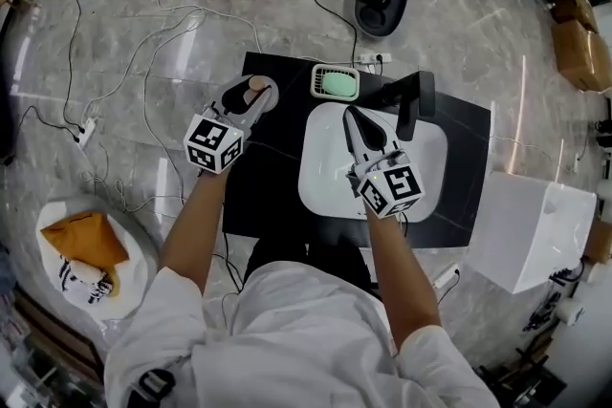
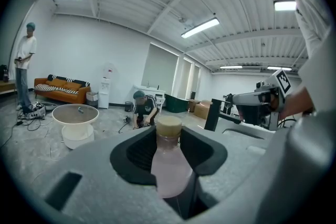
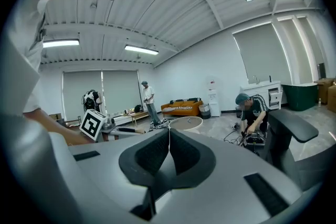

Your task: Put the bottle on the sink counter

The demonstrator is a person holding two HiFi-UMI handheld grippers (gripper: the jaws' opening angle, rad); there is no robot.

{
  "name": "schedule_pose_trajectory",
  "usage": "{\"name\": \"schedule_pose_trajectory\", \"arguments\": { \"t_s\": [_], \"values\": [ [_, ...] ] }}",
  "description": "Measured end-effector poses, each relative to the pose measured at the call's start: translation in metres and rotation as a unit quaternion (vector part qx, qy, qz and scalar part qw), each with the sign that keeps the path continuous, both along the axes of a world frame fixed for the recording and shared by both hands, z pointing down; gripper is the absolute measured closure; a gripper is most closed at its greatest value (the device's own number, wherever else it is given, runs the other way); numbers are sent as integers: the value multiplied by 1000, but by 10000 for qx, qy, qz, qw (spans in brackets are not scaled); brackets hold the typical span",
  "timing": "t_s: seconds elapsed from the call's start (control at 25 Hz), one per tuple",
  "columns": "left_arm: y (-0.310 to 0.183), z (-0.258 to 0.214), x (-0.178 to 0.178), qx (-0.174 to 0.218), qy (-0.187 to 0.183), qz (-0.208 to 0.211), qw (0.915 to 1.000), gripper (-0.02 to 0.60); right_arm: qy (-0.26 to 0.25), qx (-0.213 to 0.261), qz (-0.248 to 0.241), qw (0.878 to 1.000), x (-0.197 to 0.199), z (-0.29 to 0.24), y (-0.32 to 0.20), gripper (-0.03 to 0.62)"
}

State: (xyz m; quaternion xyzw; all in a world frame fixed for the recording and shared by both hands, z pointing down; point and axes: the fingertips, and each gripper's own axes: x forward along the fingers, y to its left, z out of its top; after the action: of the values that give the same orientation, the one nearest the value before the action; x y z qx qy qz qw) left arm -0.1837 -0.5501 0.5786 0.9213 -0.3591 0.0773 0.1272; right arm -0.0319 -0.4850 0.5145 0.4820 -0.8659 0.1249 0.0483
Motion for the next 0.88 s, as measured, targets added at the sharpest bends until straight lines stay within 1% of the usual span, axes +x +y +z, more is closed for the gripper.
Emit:
{"name": "schedule_pose_trajectory", "arguments": {
  "t_s": [0.2,0.44,0.88],
  "values": [
    [-18,18,1,-18,-41,-56,10000,434,-140,-208,-127,9996,-8,14,-3,579],
    [-33,27,0,72,-58,-98,9999,434,-268,-331,-192,9989,-13,20,-7,579],
    [-42,41,4,223,-180,-96,9995,434,-314,-525,-13,9981,1,37,-5,579]
  ]
}}
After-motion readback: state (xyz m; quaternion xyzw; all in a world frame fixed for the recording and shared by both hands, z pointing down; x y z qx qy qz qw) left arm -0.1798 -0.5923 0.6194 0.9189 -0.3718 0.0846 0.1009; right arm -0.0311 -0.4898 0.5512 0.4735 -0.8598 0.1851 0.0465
